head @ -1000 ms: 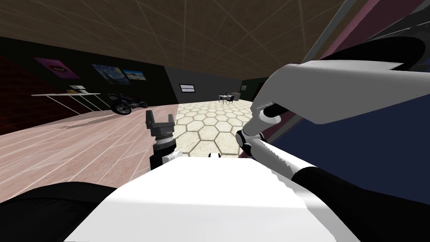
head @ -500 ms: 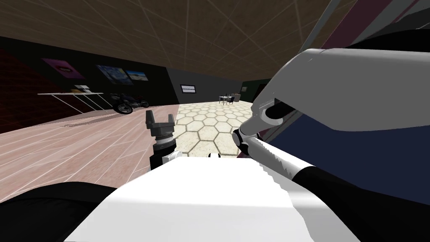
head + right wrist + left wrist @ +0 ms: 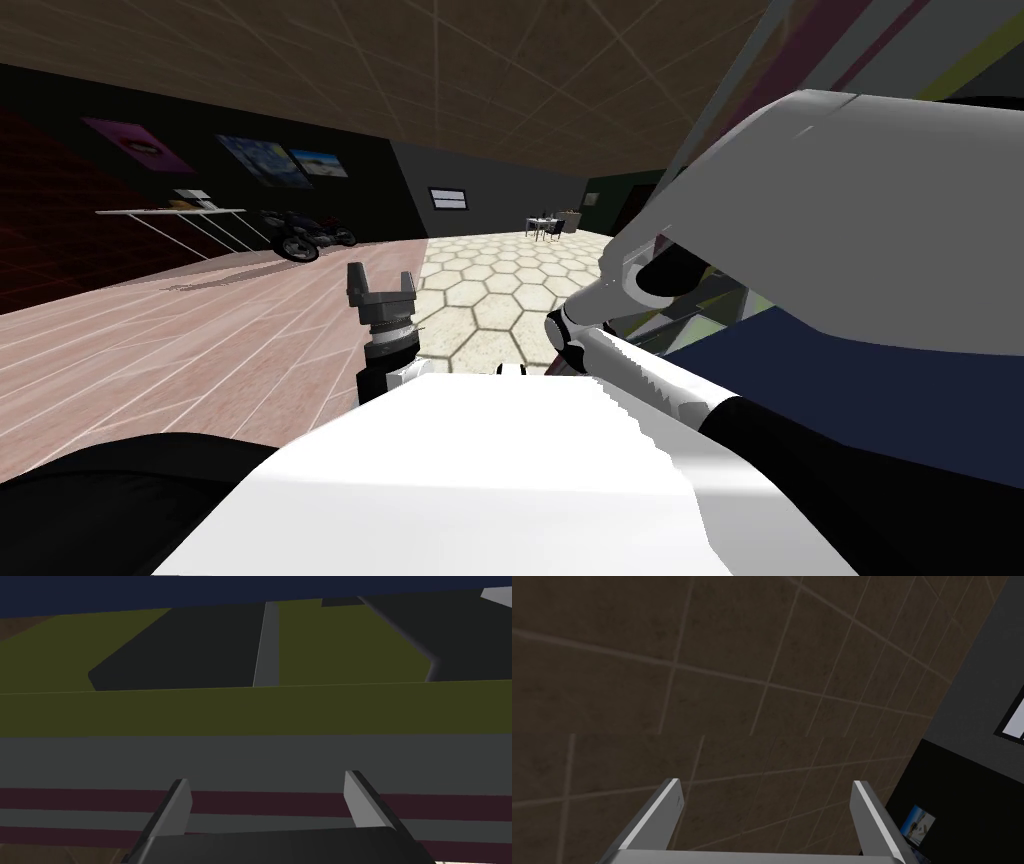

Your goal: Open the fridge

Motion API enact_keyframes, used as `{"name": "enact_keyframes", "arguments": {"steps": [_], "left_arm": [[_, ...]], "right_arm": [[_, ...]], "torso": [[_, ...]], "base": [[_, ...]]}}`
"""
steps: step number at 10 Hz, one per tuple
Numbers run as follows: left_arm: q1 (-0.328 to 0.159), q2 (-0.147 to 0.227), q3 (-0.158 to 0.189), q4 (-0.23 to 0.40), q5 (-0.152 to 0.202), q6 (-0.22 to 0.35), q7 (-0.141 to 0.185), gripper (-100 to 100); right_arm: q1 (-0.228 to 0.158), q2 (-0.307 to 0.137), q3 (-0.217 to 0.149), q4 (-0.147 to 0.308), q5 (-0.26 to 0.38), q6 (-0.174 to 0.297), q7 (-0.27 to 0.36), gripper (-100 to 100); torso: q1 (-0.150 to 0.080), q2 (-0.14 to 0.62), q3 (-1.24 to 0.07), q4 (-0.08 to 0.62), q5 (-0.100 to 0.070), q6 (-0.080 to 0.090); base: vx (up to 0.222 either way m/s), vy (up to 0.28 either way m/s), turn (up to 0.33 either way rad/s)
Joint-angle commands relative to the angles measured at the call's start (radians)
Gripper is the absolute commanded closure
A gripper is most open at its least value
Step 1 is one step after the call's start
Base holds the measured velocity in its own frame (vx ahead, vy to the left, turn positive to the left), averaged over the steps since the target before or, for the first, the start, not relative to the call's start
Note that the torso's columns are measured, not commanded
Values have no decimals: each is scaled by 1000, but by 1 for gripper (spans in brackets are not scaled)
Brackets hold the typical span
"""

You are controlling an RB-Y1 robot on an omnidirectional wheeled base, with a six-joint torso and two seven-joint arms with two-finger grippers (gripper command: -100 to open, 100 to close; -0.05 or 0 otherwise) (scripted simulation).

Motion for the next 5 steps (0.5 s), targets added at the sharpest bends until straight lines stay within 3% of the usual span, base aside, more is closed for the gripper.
{"name": "enact_keyframes", "arguments": {"steps": [1,2,3,4,5], "left_arm": [[0,0,0,0,0,0,0,0],[0,0,0,0,0,0,0,0],[0,0,0,0,0,0,0,0],[0,0,0,0,0,0,0,0],[0,0,0,0,0,0,0,0]], "right_arm": [[-28,1,2,29,3,2,2,-100],[-46,-1,2,49,5,7,2,-100],[-33,5,4,38,3,-3,0,-100],[-10,3,3,9,0,-4,1,100],[-22,6,6,25,2,-5,-1,100]], "torso": [[4,7,4,3,2,1],[6,9,5,6,5,2],[7,9,4,7,7,2],[9,9,5,7,7,2],[11,10,6,7,8,1]], "base": [[31,0,68],[42,-24,45],[20,-3,33],[-22,15,-76],[-15,7,-27]]}}
